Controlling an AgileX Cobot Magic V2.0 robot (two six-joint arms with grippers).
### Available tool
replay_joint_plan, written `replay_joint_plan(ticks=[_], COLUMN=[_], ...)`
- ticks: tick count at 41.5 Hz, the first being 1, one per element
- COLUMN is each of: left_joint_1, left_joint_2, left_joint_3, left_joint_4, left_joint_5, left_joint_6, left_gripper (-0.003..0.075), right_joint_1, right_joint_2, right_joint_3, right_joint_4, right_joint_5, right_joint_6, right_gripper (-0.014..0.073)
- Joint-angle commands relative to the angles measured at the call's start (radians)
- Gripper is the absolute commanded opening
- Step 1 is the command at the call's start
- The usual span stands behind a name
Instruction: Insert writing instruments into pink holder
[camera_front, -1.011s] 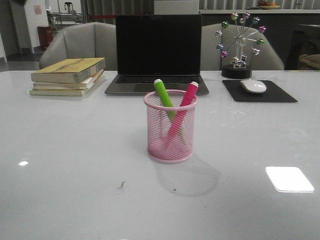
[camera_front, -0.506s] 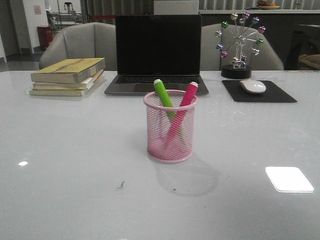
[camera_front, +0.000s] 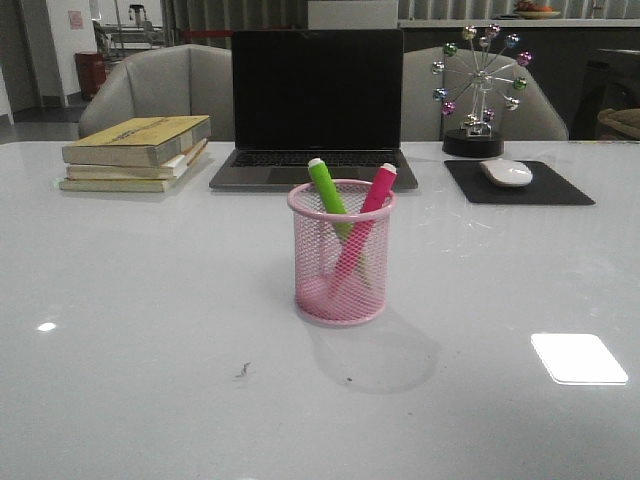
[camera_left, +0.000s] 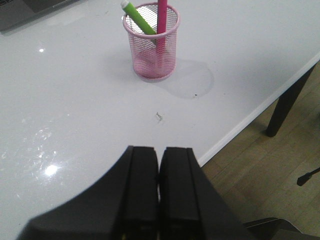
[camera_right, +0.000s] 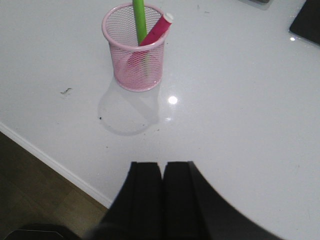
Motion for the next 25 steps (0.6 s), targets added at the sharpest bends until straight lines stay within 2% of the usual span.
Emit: replay_joint_plan(ticks=[1,18,22,25], left_joint_1=[-0.005,-0.001,0.059,0.139], left_joint_2=[0.003,-0.028,-0.078,-0.119], left_joint_3=[-0.028,-0.017,0.012,0.067], left_joint_4=[-0.002,-0.002,0.028,0.033], left_joint_5=[-0.066,-0.079,-0.103,-0.187], left_joint_6=[-0.013,-0.013,-0.006,-0.006], left_gripper=[0.0091,0.0091,0.0091,0.0091], right_joint_1=[-0.007,-0.007,-0.007,-0.007], right_joint_2=[-0.003,-0.003,-0.003,-0.003], right_joint_3=[-0.027,-0.027,-0.027,-0.027], right_joint_4=[-0.01,-0.01,-0.01,-0.01], right_joint_5=[-0.067,-0.067,-0.067,-0.067], right_joint_6=[-0.01,-0.01,-0.01,-0.01], right_gripper=[0.0056,0.0056,0.0056,0.0056])
